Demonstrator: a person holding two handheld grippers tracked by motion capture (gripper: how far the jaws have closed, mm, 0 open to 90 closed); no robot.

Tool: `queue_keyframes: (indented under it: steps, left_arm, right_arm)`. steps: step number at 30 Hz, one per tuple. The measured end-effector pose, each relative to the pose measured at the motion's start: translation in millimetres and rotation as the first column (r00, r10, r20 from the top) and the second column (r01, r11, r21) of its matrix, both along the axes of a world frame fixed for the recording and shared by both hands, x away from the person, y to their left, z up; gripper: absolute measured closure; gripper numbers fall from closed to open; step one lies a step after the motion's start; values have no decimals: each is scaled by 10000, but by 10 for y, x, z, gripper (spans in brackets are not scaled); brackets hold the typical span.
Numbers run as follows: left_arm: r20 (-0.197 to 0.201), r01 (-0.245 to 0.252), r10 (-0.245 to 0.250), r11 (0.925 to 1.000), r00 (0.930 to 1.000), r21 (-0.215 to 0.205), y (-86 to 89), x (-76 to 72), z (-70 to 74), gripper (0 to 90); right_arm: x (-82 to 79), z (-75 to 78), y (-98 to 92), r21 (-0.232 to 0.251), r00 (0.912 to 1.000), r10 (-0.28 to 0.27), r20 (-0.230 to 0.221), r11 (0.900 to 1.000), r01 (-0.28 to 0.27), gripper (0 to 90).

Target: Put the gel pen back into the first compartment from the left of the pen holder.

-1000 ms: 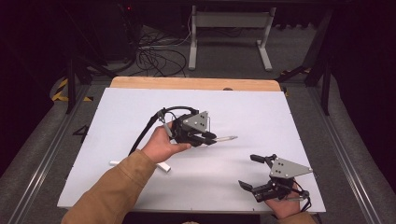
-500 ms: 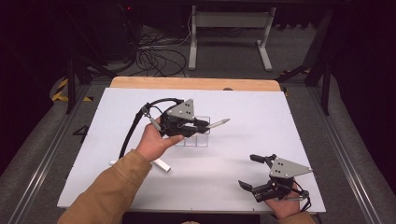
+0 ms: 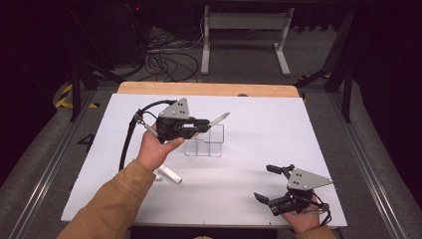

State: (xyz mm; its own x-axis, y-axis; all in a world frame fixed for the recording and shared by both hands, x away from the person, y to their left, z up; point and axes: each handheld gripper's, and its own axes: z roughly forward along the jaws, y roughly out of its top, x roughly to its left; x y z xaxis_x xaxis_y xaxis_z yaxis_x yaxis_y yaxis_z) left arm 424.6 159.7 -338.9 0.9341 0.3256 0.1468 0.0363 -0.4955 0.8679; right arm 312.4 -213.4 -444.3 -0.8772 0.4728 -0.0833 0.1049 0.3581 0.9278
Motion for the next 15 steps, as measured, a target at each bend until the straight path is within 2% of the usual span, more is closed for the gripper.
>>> queue_keyframes:
  steps: [7, 11, 15]
  left_arm:
    - [-223, -412, 394, 9950, 9990, -905, 154, 68, -73, 791]
    - [-369, -684, 636, 9870, 9973, -1453, 239, 113, -111, 791]
    - [-571, -907, 815, 9789, 9950, -1829, 297, 150, -139, 791]
  right_arm:
    - [0, -2, 6, -20, 10000, 7, -26, 10000, -7, 74]
    - [-1, -2, 6, -18, 10000, 13, -23, 10000, -13, 74]
    - [0, -4, 8, -30, 10000, 19, -31, 10000, -19, 73]
